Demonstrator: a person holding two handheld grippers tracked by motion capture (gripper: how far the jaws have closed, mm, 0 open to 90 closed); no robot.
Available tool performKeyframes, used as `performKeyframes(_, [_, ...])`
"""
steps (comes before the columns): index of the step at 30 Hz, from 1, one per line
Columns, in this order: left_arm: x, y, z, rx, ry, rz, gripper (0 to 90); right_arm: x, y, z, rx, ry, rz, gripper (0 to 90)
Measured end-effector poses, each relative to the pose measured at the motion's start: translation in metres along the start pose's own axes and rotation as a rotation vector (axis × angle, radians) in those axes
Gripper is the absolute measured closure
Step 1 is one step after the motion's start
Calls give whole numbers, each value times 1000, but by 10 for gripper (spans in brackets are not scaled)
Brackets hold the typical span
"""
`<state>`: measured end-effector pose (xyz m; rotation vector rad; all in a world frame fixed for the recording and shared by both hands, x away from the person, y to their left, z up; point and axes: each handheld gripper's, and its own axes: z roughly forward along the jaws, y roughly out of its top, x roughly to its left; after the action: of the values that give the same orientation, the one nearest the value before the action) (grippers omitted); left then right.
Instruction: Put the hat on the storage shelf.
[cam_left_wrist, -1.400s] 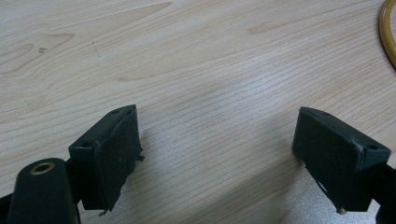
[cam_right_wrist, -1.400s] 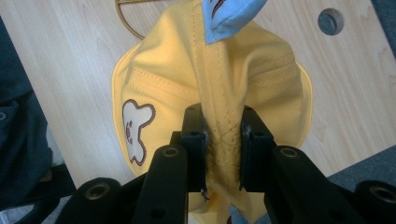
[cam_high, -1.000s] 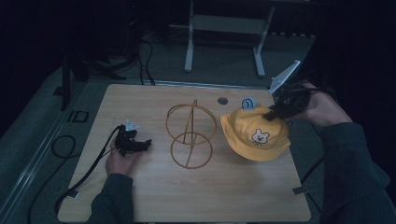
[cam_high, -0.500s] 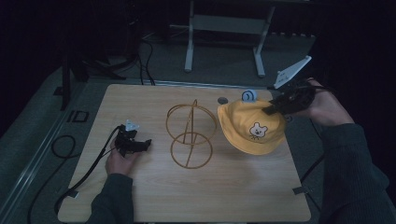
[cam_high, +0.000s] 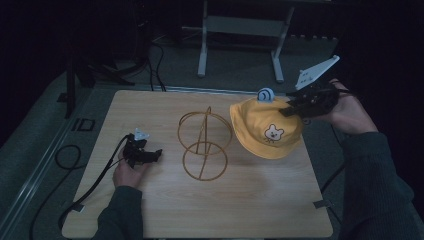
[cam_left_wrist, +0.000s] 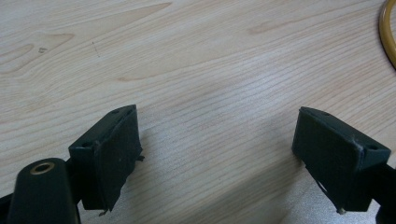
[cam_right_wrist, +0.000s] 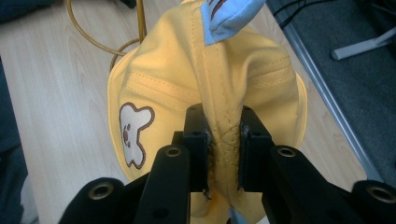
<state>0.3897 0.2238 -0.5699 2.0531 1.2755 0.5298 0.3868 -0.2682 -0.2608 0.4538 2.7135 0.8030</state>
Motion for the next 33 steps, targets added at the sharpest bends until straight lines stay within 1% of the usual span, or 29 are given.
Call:
performKeyframes(6, [0,0,0,0,0,0,150,0,3,-3,-35,-12,-6,771])
performKeyframes(11, [0,0,0,0,0,0,150,0,4,-3,-51,-19,-10,771])
performKeyframes(16, [0,0,0,0,0,0,150,0,5,-4,-82,-24,-2,773])
performKeyframes(21, [0,0,0,0,0,1,151,-1,7,-1,-110,-21,4,775])
performKeyframes(28, [0,0,0,0,0,0,151,1,13,-1,-140,-13,-2,776])
performKeyframes(33, [0,0,0,0,0,0,151,3,18,0,-148,-11,-10,776])
